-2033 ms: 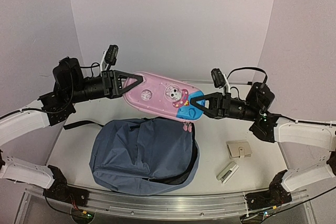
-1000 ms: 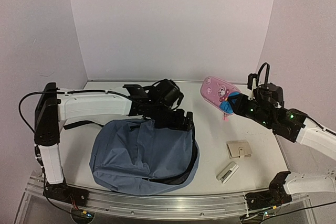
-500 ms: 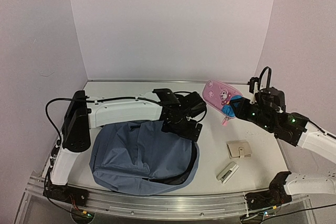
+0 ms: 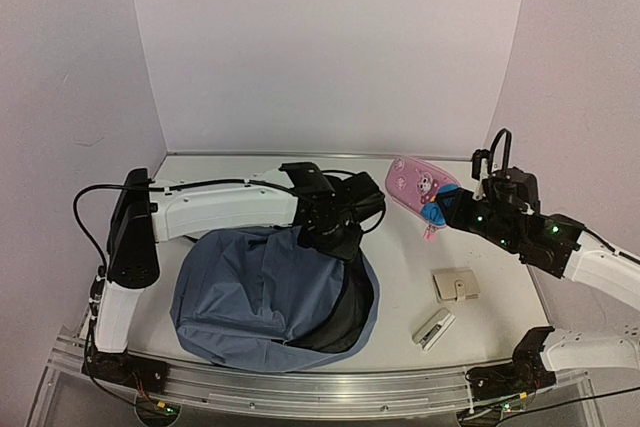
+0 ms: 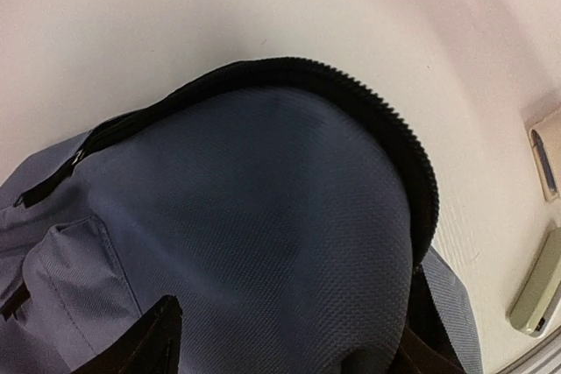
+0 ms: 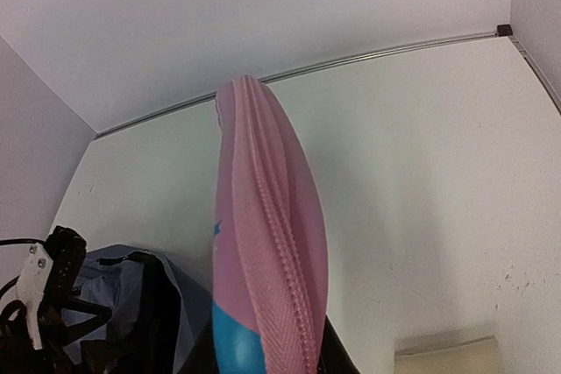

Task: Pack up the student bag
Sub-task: Place the stationery in the student bag.

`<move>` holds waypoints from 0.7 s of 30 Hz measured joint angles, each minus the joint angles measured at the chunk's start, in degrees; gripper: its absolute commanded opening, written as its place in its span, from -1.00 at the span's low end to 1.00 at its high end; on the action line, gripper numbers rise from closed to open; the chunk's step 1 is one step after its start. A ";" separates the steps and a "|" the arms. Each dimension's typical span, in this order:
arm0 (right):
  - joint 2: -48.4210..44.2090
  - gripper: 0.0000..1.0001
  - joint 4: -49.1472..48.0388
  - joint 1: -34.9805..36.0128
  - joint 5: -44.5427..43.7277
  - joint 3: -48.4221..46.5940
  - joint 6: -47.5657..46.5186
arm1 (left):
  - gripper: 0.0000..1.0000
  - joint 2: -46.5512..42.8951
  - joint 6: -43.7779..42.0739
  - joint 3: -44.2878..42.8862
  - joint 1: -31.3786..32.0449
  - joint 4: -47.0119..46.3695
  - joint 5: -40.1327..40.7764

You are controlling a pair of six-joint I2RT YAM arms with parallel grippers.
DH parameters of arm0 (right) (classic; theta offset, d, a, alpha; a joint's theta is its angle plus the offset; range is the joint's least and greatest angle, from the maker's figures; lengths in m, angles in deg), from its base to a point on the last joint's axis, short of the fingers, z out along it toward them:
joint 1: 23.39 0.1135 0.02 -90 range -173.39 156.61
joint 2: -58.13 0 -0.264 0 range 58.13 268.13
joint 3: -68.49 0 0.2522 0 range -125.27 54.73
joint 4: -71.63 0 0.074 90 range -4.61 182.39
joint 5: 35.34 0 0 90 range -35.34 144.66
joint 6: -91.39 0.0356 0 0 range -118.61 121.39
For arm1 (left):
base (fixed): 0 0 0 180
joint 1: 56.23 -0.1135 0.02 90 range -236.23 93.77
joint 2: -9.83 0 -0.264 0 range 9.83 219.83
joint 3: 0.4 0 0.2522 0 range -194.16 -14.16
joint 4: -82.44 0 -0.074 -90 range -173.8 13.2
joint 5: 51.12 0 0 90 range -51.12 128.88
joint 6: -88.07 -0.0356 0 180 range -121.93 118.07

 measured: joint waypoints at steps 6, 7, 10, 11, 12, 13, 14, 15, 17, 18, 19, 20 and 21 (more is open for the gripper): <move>0.82 -1.00 0.04 0.00 0.24 -0.01 0.08 | -0.99 -4.17 0.76 2.69 0.00 0.02 1.33; 0.83 -1.00 0.09 0.00 0.57 -0.04 0.18 | -1.00 -4.78 0.88 3.17 0.00 0.06 1.47; 0.83 -1.00 0.40 0.00 2.68 -0.44 0.52 | -1.00 -7.05 0.74 5.30 -0.13 -0.10 1.74; 0.83 -1.00 0.79 0.00 3.99 -0.84 0.62 | -1.00 -7.99 0.71 6.19 -0.22 -0.28 1.71; 0.83 -1.00 1.47 0.00 5.55 -1.43 0.72 | -1.00 -9.08 0.68 7.26 -0.38 -0.58 1.66; 0.83 -1.00 1.97 0.00 7.04 -2.06 0.87 | -1.00 -10.99 0.44 8.86 -0.62 -0.99 1.33; 0.83 -1.00 2.53 0.00 8.79 -2.85 1.02 | -1.00 -13.10 0.04 10.52 -0.88 -1.55 0.75; 0.84 -1.00 3.13 0.00 10.74 -3.74 1.18 | -1.00 -15.30 -0.45 12.17 -1.22 -2.22 -0.07; 0.85 -1.00 4.16 -0.01 15.02 -5.35 1.76 | -0.99 -20.00 -1.09 15.52 -2.67 -3.94 -2.56; 0.83 -1.00 4.54 -0.02 17.76 -6.03 2.18 | -1.00 -22.98 -1.51 17.80 -3.74 -5.56 -4.58; 0.83 -1.00 4.79 -0.02 20.13 -6.47 2.47 | -1.00 -26.10 -1.94 20.07 -4.93 -6.92 -6.56; 0.82 -1.00 4.94 -0.01 22.64 -6.68 3.01 | -1.00 -29.11 -2.18 21.99 -6.37 -8.02 -8.57; 0.79 -1.00 5.10 0.00 25.31 -6.87 3.63 | -1.00 -31.88 -2.40 23.74 -7.75 -9.08 -10.50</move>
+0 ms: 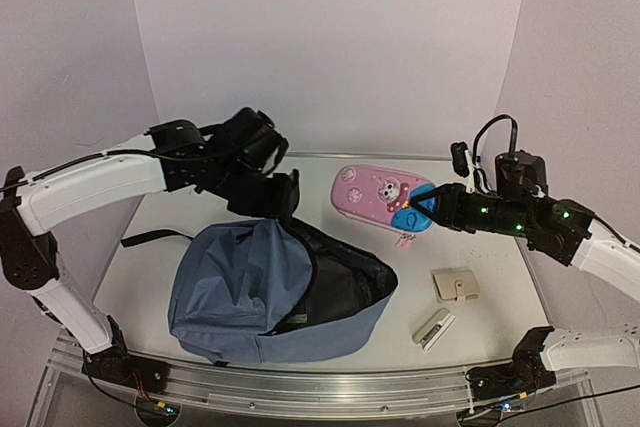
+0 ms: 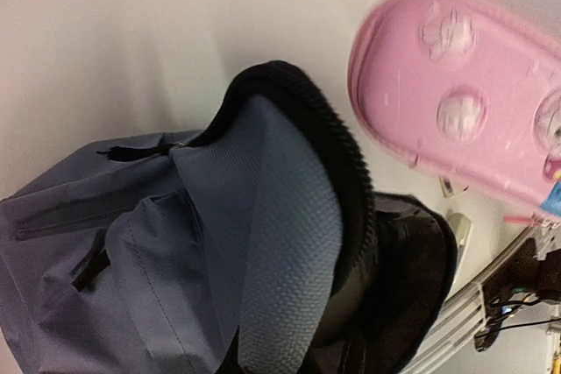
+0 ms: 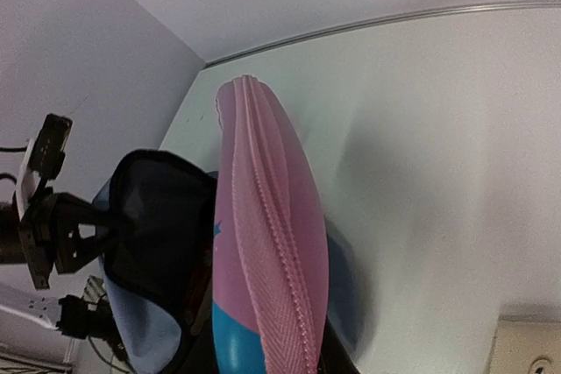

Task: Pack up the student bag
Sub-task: Place the stationery in the student bag.

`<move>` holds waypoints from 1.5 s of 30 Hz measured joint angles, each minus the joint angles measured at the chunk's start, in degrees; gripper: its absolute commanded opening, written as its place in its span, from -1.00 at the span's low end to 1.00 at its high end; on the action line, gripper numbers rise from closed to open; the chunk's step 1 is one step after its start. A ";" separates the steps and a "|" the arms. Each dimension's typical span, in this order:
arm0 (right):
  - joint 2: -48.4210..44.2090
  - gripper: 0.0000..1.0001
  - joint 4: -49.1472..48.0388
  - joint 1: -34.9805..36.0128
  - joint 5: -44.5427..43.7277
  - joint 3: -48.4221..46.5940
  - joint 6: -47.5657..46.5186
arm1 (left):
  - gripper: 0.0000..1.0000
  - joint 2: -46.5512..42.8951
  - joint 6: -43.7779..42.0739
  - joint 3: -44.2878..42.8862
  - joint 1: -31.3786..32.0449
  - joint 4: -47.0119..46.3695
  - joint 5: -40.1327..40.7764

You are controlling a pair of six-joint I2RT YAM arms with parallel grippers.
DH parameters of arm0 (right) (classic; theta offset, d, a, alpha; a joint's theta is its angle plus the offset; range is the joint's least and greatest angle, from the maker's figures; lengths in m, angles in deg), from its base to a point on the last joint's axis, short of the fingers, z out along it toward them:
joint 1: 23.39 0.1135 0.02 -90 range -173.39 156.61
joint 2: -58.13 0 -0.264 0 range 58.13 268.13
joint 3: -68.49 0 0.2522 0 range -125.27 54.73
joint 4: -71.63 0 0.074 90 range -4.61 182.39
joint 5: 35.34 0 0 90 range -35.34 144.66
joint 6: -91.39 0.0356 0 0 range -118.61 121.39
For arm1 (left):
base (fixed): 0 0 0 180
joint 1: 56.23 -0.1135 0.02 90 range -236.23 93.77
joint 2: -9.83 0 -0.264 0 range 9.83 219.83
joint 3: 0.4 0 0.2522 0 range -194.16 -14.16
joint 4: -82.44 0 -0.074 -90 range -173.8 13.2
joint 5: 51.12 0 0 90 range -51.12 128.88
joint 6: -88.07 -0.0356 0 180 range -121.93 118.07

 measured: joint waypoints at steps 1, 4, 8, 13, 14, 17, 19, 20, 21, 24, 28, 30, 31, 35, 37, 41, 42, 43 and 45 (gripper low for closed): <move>0.00 -1.00 0.29 0.00 2.37 -0.04 0.70 | -1.00 -2.39 -0.17 1.50 -1.51 -1.15 -1.97; 0.02 -1.00 1.48 0.00 8.51 -0.02 2.84 | -1.00 -7.93 -0.93 5.52 -4.87 -3.45 -6.91; 0.73 -1.00 1.64 0.07 14.37 0.80 4.98 | -1.00 -10.08 -1.87 7.88 -5.49 -5.53 -11.40; 4.09 -1.00 1.41 0.76 17.51 3.01 7.11 | -1.00 -10.18 -2.69 8.16 -5.53 -6.79 -14.19; 4.76 -1.00 1.38 0.85 17.51 3.19 7.49 | -1.00 -10.28 -2.79 8.38 -5.58 -7.20 -14.53; 5.81 -1.00 -0.24 0.93 17.59 4.01 9.15 | -1.00 -10.85 -2.87 9.55 -5.61 -8.35 -15.28; 6.18 -1.00 -2.47 1.16 17.87 4.84 10.45 | -1.00 -11.42 -2.87 10.11 -5.65 -8.92 -15.85; 6.54 -1.00 -3.54 1.24 17.95 5.17 10.95 | -0.99 -11.78 -2.85 10.37 -5.65 -9.17 -16.03; 7.03 -1.00 -4.39 1.44 18.04 5.35 11.36 | -1.00 -12.15 -2.86 10.63 -5.65 -9.42 -16.23; 9.49 -1.00 -6.95 2.61 18.11 5.38 12.32 | -0.99 -13.19 -2.90 10.97 -5.65 -9.55 -16.61; 13.28 -1.00 -10.16 4.84 17.85 5.35 13.42 | -1.00 -14.29 -3.02 11.50 -5.67 -9.60 -17.02; 15.93 -1.00 -11.50 6.86 17.51 4.57 13.74 | -1.00 -14.43 -3.04 11.57 -5.71 -9.78 -17.31; 17.37 -1.00 -12.22 7.96 17.39 4.05 13.88 | -1.00 -14.44 -3.04 11.62 -5.76 -9.95 -17.44; 24.65 -1.00 -16.88 12.49 17.01 1.03 15.01 | -0.99 -14.55 -3.02 12.30 -5.80 -10.86 -17.88; 29.37 -1.00 -19.50 14.76 16.30 -1.22 15.56 | -1.00 -14.73 -3.00 12.82 -5.82 -11.40 -18.03; 37.47 -0.90 -24.73 18.02 13.77 -6.27 16.75 | -1.00 -15.63 -2.90 14.11 -5.87 -12.82 -18.44; 39.05 -0.83 -25.78 18.51 13.21 -7.22 17.06 | -0.99 -15.77 -2.89 14.23 -5.87 -13.01 -18.56; 40.91 -0.68 -27.12 18.93 12.76 -8.28 17.51 | -0.99 -15.86 -2.89 14.23 -5.87 -13.12 -18.70; 43.76 -0.42 -29.19 19.47 12.39 -9.88 18.01 | -0.99 -15.96 -2.89 14.25 -5.90 -13.34 -18.86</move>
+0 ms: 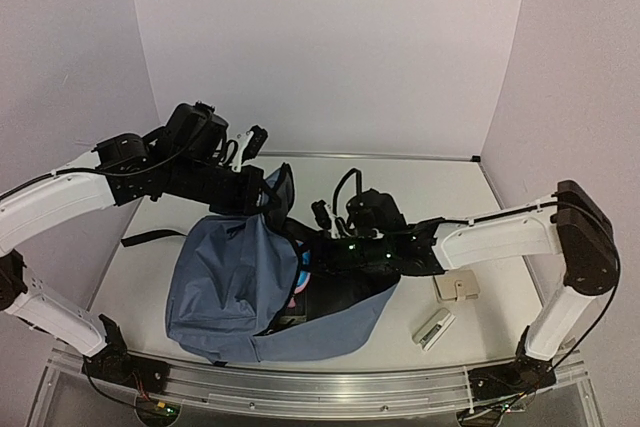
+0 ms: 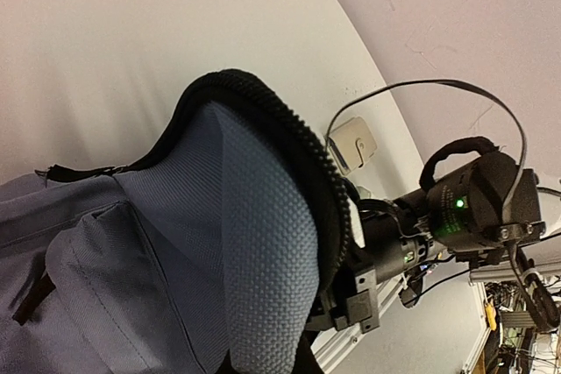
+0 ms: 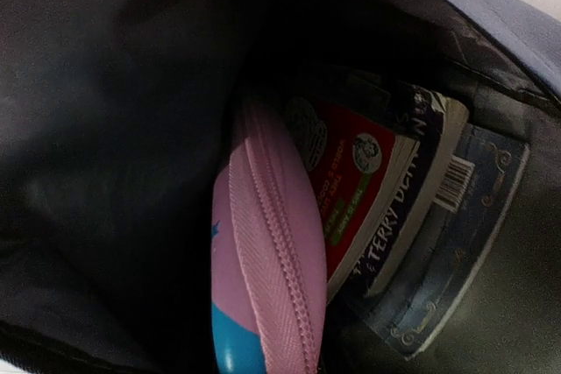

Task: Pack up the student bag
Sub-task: Place the stationery in the student bag.

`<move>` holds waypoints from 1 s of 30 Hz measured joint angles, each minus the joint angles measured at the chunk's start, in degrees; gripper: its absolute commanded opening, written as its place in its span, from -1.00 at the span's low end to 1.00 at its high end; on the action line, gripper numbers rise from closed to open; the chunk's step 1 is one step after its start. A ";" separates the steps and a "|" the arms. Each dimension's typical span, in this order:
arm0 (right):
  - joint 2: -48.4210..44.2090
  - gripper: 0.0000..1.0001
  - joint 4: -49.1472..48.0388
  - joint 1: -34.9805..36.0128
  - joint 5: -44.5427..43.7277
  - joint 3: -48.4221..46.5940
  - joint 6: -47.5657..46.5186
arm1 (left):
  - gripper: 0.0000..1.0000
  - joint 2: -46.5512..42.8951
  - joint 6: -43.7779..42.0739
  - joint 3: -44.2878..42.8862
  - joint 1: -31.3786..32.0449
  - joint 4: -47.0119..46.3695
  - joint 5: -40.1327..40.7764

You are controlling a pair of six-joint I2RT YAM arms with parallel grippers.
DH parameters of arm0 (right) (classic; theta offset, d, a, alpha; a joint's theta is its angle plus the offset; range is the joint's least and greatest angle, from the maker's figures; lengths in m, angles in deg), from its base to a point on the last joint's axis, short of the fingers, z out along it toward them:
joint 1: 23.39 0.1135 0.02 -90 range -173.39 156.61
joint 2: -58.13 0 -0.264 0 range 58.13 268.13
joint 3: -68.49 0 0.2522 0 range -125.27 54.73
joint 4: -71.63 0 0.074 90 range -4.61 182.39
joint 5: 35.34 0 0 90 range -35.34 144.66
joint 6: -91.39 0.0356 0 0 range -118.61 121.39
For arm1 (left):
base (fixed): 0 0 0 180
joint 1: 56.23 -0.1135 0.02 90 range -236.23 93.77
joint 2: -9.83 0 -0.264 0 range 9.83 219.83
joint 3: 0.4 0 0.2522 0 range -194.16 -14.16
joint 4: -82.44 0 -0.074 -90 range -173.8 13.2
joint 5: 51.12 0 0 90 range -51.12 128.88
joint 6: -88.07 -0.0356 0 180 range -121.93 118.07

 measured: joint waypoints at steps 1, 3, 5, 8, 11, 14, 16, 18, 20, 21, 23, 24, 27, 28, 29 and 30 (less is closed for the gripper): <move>1.19 -0.33 -0.91 0.21 -0.15 -0.63 0.20 | -1.00 -0.01 -0.02 0.03 -0.02 -0.07 -0.06; 2.89 -0.05 -1.93 0.53 -1.21 -1.37 0.40 | -1.00 -0.03 -0.06 0.15 -0.08 -0.16 -0.11; 3.81 0.21 -1.63 0.70 -3.12 -1.44 0.49 | -0.99 -0.03 -0.10 0.20 -0.11 -0.17 -0.17; 4.36 0.52 -0.62 0.70 -5.97 -0.73 0.19 | -1.00 -0.03 -0.13 0.24 -0.13 -0.19 -0.19; 4.36 0.63 -0.15 0.69 -8.01 0.39 -0.06 | -1.00 -0.05 -0.13 0.29 -0.14 -0.29 -0.19; 4.38 0.66 -0.08 0.70 -9.09 1.07 -0.09 | -1.00 -0.09 -0.13 0.39 -0.26 -0.47 -0.19; 4.38 0.55 -0.22 0.70 -9.64 1.50 0.00 | -0.99 -0.32 -0.13 0.75 -0.37 -0.72 -0.19; 4.38 0.26 -0.21 0.70 -10.24 2.04 0.09 | -1.00 -0.51 -0.13 0.96 -0.42 -0.81 -0.19; 4.38 0.04 -0.07 0.70 -10.59 2.58 0.37 | -1.00 -0.74 -0.13 0.98 -0.42 -0.81 -0.17; 4.38 -0.04 0.03 0.70 -10.71 2.62 0.54 | -1.00 -0.85 -0.13 0.99 -0.43 -0.81 -0.18; 4.38 -0.14 -0.09 0.76 -10.90 2.61 0.68 | -1.00 -0.98 -0.13 0.99 -0.46 -0.81 -0.17; 4.38 -0.17 -0.43 0.81 -11.00 2.59 0.90 | -1.00 -0.99 -0.13 0.99 -0.46 -0.81 -0.17; 4.47 -0.19 -1.03 0.98 -10.98 2.21 1.17 | -1.00 -0.99 -0.13 1.04 -0.49 -0.81 -0.18; 4.72 -0.20 -1.07 1.18 -10.96 1.73 1.20 | -0.99 -0.99 -0.13 1.08 -0.49 -0.82 -0.19; 5.32 -0.21 -1.09 1.48 -10.97 0.83 1.19 | -1.00 -0.99 -0.12 1.15 -0.51 -0.88 -0.20; 6.22 -0.21 -1.16 1.81 -10.94 -0.35 1.18 | -1.00 -0.99 -0.11 1.22 -0.51 -1.00 -0.22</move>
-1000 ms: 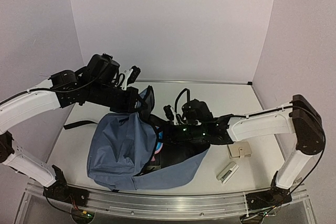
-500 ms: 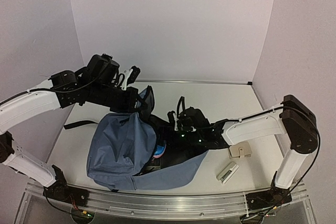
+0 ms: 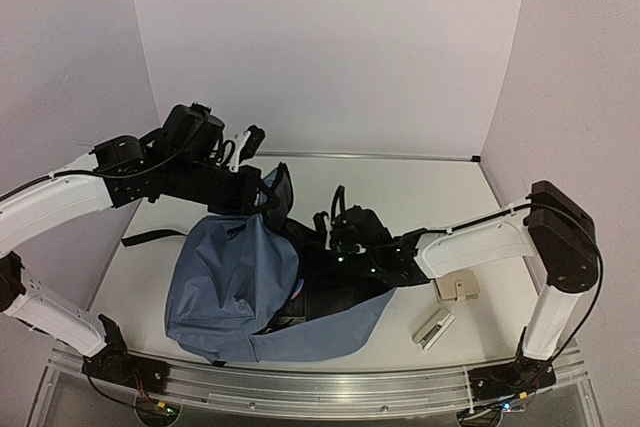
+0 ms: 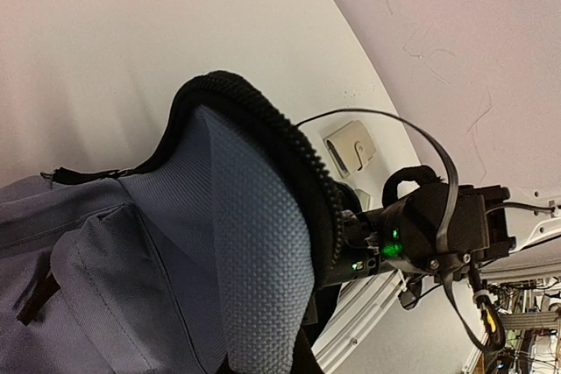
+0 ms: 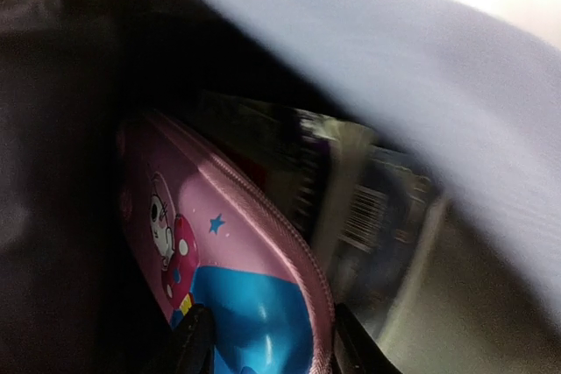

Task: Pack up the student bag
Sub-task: Place the stationery in the student bag.

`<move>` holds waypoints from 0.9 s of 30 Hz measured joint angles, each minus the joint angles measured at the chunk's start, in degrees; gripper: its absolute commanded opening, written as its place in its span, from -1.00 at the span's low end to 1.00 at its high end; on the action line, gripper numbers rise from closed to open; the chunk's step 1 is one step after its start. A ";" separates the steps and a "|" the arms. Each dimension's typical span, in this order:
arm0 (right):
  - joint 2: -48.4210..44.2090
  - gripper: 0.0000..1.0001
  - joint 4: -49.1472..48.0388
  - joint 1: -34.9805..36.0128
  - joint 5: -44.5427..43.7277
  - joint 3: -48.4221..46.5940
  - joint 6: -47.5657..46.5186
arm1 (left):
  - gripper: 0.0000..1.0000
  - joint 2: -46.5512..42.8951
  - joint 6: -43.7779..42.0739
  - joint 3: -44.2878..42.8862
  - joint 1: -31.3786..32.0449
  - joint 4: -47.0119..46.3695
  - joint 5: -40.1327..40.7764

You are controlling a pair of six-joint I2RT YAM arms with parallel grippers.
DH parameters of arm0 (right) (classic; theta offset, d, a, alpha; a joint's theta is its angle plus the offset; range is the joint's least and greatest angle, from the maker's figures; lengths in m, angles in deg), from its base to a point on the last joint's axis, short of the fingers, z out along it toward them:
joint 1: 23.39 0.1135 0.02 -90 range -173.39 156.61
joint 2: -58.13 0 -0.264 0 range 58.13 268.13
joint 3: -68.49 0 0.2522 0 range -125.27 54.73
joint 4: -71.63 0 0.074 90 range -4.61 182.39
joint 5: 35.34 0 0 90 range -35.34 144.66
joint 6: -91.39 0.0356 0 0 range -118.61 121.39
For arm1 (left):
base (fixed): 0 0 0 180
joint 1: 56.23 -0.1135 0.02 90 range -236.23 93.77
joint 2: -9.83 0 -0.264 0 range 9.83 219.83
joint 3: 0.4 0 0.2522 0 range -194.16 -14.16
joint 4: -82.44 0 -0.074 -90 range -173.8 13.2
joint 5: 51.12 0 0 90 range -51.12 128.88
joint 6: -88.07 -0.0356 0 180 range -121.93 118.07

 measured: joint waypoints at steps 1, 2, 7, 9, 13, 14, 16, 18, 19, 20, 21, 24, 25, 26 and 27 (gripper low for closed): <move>1.12 -0.22 -0.14 0.39 0.06 -1.33 0.02 | -1.00 0.00 0.00 0.03 0.00 -0.20 -0.03; 2.53 -0.23 -0.49 0.83 0.20 -2.84 0.02 | -1.00 0.00 0.00 0.04 0.00 -0.26 -0.11; 6.35 -0.02 -1.79 1.74 0.54 -6.55 0.14 | -1.00 0.00 0.04 0.05 -0.23 -0.27 -0.43; 6.43 0.25 -2.00 1.74 0.38 -6.58 -0.09 | -1.00 0.00 0.07 0.06 -0.34 -0.30 -0.46; 5.70 0.55 -2.08 1.79 -1.07 -4.82 -0.97 | -1.00 0.00 0.11 0.40 -0.52 -0.89 -0.92; 4.87 0.56 -2.08 1.82 -1.56 -3.51 -1.24 | -1.00 0.00 0.11 0.56 -0.55 -1.10 -1.06; 2.70 0.56 -1.90 1.88 -2.24 -1.04 -1.34 | -0.99 0.00 0.10 0.66 -0.57 -1.27 -1.31; 0.41 0.47 -1.42 1.89 -2.76 1.05 -1.31 | -1.00 0.00 0.09 0.76 -0.59 -1.60 -1.42; -0.53 0.40 -1.22 1.89 -3.06 1.84 -1.26 | -1.00 0.00 0.09 0.85 -0.63 -1.78 -1.46; -1.13 0.29 -1.16 1.89 -3.22 2.26 -1.32 | -1.00 0.00 0.09 0.89 -0.70 -1.83 -1.51; -1.70 0.18 -1.14 1.89 -3.44 2.72 -1.10 | -0.99 0.00 0.09 0.90 -0.74 -1.94 -1.56; -2.14 -0.09 -0.93 1.89 -3.43 2.99 -0.90 | -1.00 0.00 0.11 0.92 -0.89 -2.09 -1.74; -2.14 -0.18 -0.85 1.89 -3.30 2.99 -0.92 | -1.00 0.00 0.11 0.93 -0.93 -2.11 -1.74; -2.13 -0.29 -0.79 1.89 -3.06 2.98 -1.00 | -1.00 0.00 0.11 0.93 -0.95 -2.12 -1.75; -2.09 -0.36 -0.82 1.89 -2.69 2.93 -1.03 | -0.99 0.00 0.11 0.93 -0.96 -2.12 -1.76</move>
